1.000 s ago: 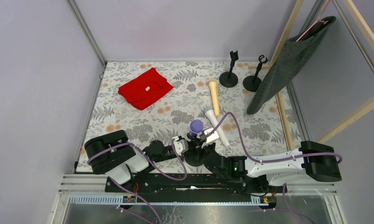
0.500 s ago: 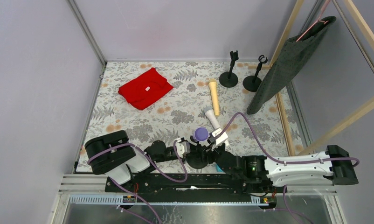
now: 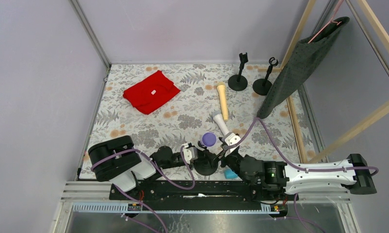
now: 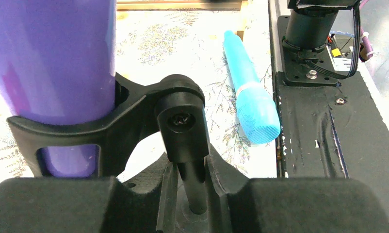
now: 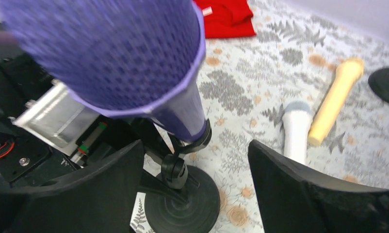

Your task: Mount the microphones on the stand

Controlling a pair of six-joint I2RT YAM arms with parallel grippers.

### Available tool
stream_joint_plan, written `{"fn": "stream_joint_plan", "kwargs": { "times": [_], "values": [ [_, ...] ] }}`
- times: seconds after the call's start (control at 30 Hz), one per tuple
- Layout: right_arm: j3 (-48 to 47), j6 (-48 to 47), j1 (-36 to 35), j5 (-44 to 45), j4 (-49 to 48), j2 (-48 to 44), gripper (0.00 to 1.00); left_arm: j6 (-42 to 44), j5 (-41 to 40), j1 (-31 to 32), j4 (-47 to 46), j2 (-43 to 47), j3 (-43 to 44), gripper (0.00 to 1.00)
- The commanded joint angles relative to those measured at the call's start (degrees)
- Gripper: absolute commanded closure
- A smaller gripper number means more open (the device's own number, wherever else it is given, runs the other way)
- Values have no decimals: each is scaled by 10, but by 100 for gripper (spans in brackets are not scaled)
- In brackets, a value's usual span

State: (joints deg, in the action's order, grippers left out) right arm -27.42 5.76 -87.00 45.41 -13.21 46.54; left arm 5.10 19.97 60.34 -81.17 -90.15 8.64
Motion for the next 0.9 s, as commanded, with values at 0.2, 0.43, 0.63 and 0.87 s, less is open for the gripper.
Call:
{"fn": "stream_joint_plan", "kwargs": {
  "times": [0.2,0.43,0.63,0.87],
  "values": [
    [-5,-187,-3,-36,-153,-13,12,31,-7,-5,-2,-3,3,100],
    [32,-234,-3,4,-358,56,14,29,0,-5,-3,-7,5,100],
    [53,-262,-3,38,-500,93,21,29,-1,-5,-3,-4,4,100],
    [54,-259,-3,31,-518,98,39,29,0,-5,-2,-4,4,100]
  ]
}}
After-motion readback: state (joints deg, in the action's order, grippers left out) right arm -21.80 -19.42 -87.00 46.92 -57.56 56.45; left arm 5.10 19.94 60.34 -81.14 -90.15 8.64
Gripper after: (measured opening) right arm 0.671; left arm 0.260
